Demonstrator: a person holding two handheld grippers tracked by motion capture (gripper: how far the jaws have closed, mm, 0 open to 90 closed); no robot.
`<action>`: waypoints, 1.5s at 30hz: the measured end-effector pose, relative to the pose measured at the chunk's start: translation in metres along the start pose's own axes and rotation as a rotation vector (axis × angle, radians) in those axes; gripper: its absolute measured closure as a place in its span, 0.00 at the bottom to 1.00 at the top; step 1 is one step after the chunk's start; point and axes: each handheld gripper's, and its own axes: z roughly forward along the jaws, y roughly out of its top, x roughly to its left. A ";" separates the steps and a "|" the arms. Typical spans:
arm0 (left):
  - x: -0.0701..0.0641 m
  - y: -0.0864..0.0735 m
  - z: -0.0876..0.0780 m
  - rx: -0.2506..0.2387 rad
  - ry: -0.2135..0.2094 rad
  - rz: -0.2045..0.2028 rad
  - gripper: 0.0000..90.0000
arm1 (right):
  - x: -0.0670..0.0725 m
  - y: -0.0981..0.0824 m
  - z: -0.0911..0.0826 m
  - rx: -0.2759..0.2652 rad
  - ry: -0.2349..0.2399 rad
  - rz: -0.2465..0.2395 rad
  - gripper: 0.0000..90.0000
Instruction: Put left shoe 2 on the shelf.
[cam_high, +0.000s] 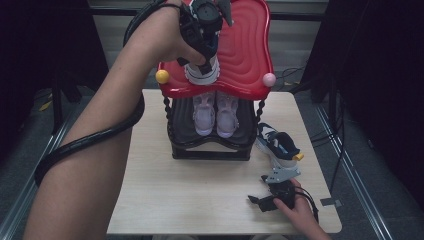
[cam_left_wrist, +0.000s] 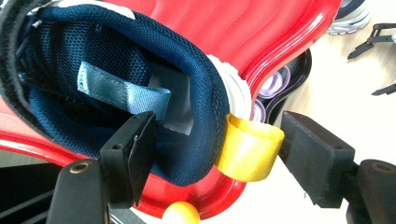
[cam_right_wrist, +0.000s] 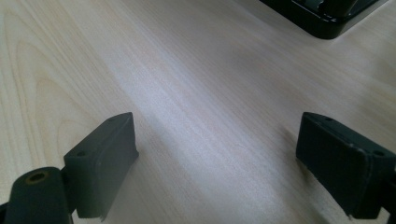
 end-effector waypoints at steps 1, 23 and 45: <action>0.000 0.000 -0.002 0.004 -0.001 -0.004 0.31 | 0.000 0.000 0.000 0.000 0.000 0.000 0.13; 0.001 -0.025 -0.014 0.038 -0.032 -0.058 0.28 | 0.000 0.000 0.000 0.002 -0.001 0.000 0.13; 0.004 -0.078 -0.004 0.091 -0.111 -0.163 0.24 | 0.000 0.000 0.000 0.002 -0.001 0.000 0.13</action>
